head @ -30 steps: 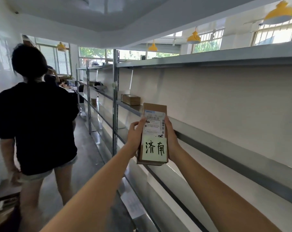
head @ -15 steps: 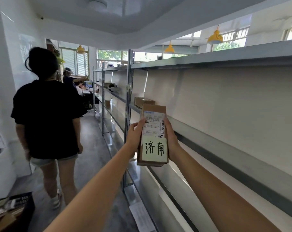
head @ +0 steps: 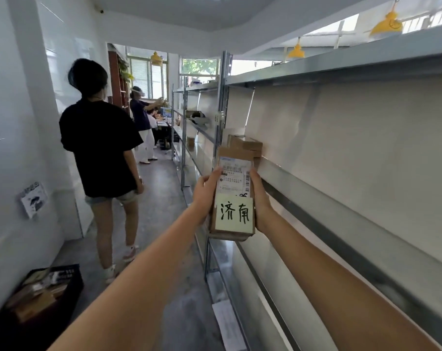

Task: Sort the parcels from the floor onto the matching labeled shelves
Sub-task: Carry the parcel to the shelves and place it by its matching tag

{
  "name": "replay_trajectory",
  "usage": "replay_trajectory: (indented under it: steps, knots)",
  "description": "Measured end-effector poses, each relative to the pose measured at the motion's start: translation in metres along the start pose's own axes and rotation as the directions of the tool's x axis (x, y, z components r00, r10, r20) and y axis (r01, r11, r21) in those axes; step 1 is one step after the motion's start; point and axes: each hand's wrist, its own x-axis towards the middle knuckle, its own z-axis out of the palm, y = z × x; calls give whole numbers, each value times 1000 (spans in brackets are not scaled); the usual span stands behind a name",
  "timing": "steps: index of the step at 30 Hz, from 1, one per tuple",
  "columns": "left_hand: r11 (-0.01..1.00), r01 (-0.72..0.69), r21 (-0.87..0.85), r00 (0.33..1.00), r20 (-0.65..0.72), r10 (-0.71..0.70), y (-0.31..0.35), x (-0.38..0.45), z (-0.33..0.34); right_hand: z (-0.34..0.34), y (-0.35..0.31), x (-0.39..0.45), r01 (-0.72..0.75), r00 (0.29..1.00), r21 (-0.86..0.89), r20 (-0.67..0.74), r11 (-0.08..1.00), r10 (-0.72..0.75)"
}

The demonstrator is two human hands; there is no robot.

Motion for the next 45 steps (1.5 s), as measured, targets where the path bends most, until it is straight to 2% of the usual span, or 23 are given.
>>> replay_trajectory:
  steps: [4, 9, 26, 37, 45]
  knots:
    - [1000, 25, -2, 997, -70, -25, -6, 23, -10, 11, 5, 27, -44, 999, -13, 24, 999, 44]
    - [998, 51, -28, 995, -85, -54, -11, 62, -27, 29, 13, 66, -63, 998, -42, -10, 997, 63]
    - [998, 52, 20, 999, -19, -51, -18, 237, -79, 89, 24, 236, -54, 998, -14, -20, 998, 54]
    - [992, 115, 45, 993, -13, -115, -37, 350, -90, 109, 43, 363, -37, 999, -15, -37, 999, 36]
    - [996, 60, 70, 998, -8, -59, -29, 447, -91, 117, 39, 466, -28, 1000, -62, 1, 998, 28]
